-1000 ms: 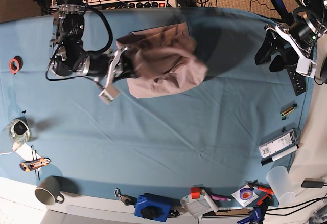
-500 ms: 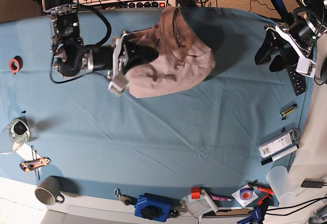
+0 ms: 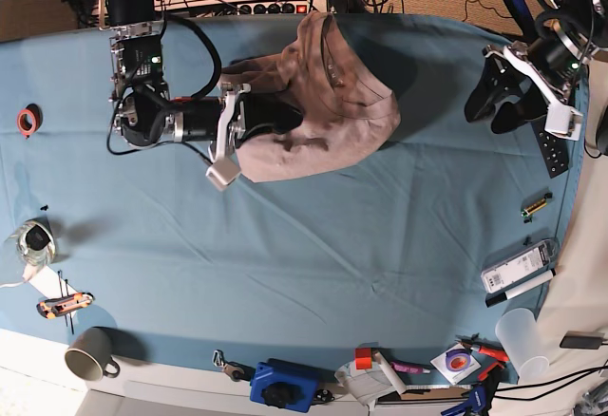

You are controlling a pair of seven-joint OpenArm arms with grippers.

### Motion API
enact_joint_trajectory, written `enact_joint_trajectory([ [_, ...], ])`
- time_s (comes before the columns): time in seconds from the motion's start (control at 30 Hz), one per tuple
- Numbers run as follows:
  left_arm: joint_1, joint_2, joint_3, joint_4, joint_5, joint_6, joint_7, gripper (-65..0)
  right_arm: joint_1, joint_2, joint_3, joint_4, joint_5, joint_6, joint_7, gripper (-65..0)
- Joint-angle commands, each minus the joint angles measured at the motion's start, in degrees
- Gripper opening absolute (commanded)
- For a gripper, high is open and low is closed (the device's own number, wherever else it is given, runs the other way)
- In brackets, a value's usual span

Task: Fold the T-shirt properly
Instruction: 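Fold the held end over the shirt toward the left gripper with the right gripper, then open the right gripper and release the folded shirt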

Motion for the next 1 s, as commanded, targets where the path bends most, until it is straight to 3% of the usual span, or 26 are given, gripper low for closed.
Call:
enact_joint_trajectory([
  [0.0, 0.0, -0.5, -0.3, 1.0, -1.3, -0.2, -1.2, -31.5, 0.9, 0.1, 0.2, -0.3, -0.1, 0.0, 1.0, -65.0],
  [0.23, 0.0, -0.6, -0.3, 1.0, -0.9, -0.2, -1.3, -31.5, 1.0, -0.7, 0.2, -6.0, -7.5, 0.0, 1.0, -65.0],
  [0.37, 0.0, -0.6, -0.3, 1.0, 2.6, -0.2, -2.0, -31.5, 1.1, -0.7, 0.2, -6.2, -11.0, 0.0, 1.0, -65.0],
  [0.47, 0.0, -0.6, -0.3, 1.0, 6.1, -0.2, -4.1, -31.5, 1.6, -0.7, 0.2, -6.1, -10.6, 0.0, 1.0, -65.0],
  [0.6, 0.0, -1.6, -0.3, 1.0, 10.1, 2.0, -4.5, -31.7, 1.9, -0.7, 1.0, -3.6, -5.0, 0.0, 1.0, -65.0],
  [0.7, 0.0, -2.2, -0.3, 1.0, 13.9, 3.6, -4.6, -42.0, 1.9, -0.7, 3.8, 1.7, -4.9, 0.0, 1.0, -65.0],
  [0.83, 0.0, -2.3, -0.3, 1.0, 20.5, 5.5, -9.0, -65.0, 1.9, -0.7, 10.0, 10.1, -5.6, 0.0, 1.0, -65.0],
  [0.97, 0.0, -2.4, -0.3, 1.0, 26.4, 6.3, -11.0, -65.0, 0.8, -0.7, 15.1, 12.6, -8.2, 0.0, 1.0, -65.0],
])
